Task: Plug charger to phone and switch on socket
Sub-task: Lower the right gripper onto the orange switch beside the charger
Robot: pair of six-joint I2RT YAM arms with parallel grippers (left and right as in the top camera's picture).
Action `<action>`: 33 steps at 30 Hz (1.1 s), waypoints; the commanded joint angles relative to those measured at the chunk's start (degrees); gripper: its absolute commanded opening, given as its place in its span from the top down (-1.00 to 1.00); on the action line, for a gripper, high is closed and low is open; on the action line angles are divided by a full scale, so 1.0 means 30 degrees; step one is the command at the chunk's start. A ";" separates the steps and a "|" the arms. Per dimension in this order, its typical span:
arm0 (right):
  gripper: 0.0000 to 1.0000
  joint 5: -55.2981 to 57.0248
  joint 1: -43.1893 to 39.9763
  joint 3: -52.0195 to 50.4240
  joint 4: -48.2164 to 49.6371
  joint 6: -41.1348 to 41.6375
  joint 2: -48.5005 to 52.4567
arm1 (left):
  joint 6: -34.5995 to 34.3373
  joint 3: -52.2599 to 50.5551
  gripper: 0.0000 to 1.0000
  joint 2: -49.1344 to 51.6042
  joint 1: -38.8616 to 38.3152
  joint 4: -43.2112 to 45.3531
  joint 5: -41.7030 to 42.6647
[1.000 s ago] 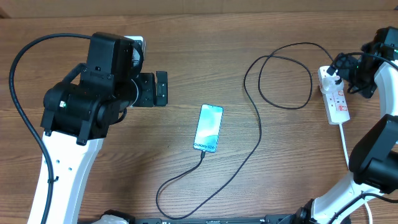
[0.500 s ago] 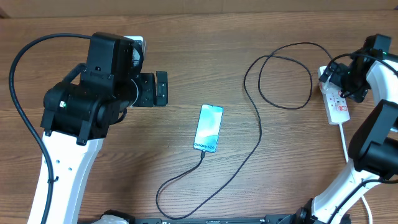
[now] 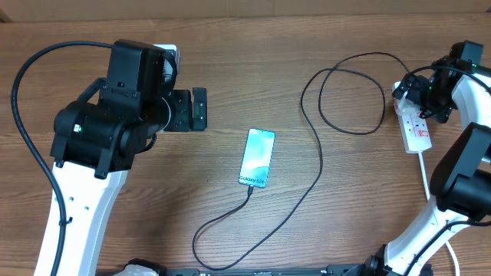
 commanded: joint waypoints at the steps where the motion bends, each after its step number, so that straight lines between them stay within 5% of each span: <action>1: -1.00 -0.0357 -0.0109 0.0051 0.0066 -0.0911 -0.0117 | 0.0350 0.0444 -0.99 -0.0219 -0.0022 0.0015 -0.0255; 33: -1.00 -0.1530 -0.0430 -0.1027 0.0933 -0.1173 -0.0029 | 0.0350 0.0444 -0.99 -0.0219 -0.0022 0.0022 -0.0255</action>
